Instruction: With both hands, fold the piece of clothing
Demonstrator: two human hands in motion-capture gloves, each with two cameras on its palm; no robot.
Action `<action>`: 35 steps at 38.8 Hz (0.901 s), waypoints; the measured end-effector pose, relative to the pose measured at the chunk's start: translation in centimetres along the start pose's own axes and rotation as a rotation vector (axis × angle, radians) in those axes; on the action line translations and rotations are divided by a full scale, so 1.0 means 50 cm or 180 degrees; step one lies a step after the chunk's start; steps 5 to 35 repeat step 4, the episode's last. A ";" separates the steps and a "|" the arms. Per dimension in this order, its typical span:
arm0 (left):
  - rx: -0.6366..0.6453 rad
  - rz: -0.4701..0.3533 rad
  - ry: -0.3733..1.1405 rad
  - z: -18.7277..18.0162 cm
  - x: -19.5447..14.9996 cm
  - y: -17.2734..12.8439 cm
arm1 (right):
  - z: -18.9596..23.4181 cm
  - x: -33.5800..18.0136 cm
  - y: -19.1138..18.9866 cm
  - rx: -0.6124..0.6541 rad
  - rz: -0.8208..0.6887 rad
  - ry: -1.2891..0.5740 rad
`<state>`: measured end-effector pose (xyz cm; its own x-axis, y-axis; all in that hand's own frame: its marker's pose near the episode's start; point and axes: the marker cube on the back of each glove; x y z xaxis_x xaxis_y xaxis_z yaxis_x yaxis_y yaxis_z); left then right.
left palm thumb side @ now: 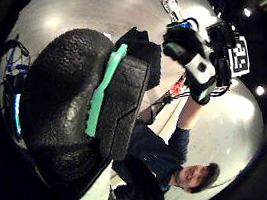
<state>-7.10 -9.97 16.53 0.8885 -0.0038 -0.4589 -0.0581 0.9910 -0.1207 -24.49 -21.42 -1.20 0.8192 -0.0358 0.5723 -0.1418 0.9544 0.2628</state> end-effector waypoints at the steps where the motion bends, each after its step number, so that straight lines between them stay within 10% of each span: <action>1: 0.0009 0.0003 -0.0016 0.000 0.002 -0.001 | -0.016 0.009 0.003 0.0110 0.0030 0.0022; 35: 0.0015 0.0004 -0.0046 0.000 0.007 -0.002 | -0.034 0.029 0.004 0.0247 0.0102 0.0069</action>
